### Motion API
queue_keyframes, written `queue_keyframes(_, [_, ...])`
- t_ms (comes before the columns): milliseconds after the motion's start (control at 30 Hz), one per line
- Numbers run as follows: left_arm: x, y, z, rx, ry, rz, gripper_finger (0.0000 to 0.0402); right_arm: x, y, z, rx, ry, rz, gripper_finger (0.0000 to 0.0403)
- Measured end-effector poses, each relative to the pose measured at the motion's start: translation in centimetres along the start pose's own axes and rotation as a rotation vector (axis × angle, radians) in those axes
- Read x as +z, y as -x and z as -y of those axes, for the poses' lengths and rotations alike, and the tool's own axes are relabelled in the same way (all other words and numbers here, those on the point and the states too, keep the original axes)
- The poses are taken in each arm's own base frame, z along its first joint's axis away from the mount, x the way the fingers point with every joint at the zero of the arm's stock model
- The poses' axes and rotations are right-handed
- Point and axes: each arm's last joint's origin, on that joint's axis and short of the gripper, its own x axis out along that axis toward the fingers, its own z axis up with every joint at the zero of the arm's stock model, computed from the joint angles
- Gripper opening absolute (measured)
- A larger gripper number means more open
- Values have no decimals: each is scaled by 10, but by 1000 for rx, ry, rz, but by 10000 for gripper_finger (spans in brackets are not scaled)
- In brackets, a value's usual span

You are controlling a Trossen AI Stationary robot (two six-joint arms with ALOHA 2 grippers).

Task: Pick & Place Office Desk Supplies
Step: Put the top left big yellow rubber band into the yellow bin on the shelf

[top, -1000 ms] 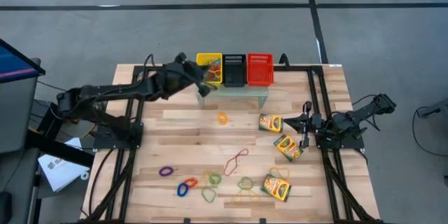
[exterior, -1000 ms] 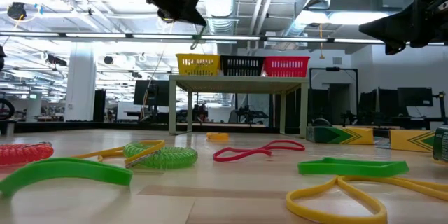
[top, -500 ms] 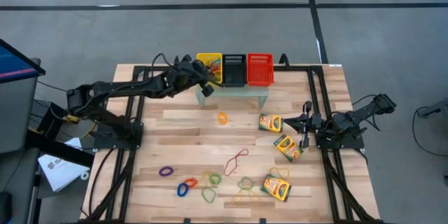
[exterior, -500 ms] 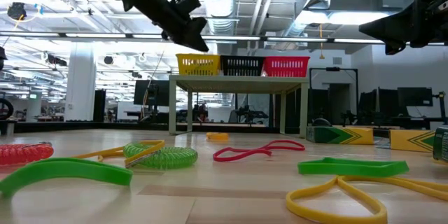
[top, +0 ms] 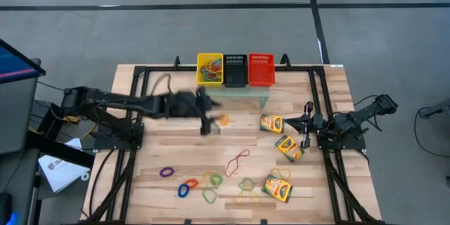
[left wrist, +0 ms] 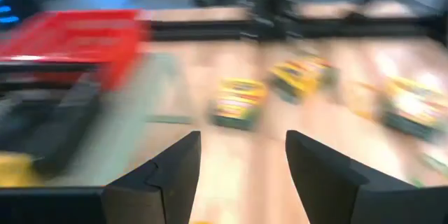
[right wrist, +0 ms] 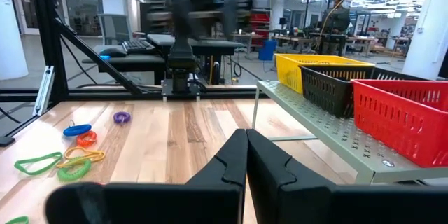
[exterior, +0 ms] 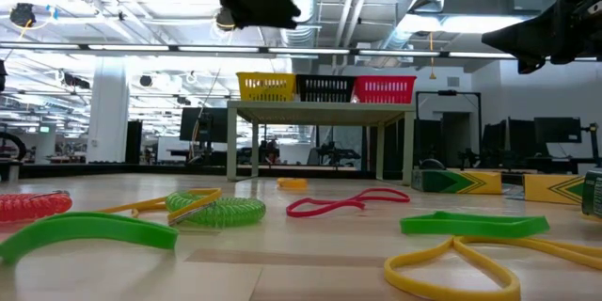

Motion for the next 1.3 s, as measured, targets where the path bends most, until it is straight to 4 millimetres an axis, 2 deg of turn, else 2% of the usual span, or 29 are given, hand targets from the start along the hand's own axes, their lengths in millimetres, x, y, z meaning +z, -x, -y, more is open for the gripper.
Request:
queue_keyframes(100, [-5,1,40,-119,-60,-4,201,0,0,0,0,0,0,4])
queue_keyframes(267, [-27,10,97,-281,-71,-56,194,0,0,0,0,0,0,4])
queue_keyframes(400, [-51,15,130,-327,-40,-94,193,0,0,0,0,0,0,4])
queue_keyframes(533, [-79,12,153,-323,-72,-147,196,0,0,0,0,-5,0,4])
queue_keyframes(667, [-104,5,163,-300,-52,-226,199,0,0,0,0,-26,0,4])
queue_keyframes(933, [-137,-9,167,-261,-28,-334,202,0,0,0,1,-26,0,4])
queue_keyframes(1200, [-151,-17,170,-257,-19,-369,207,0,0,0,1,-26,0,4])
queue_keyframes(1300, [-155,-18,170,-264,-25,-392,193,0,0,0,1,-26,0,4])
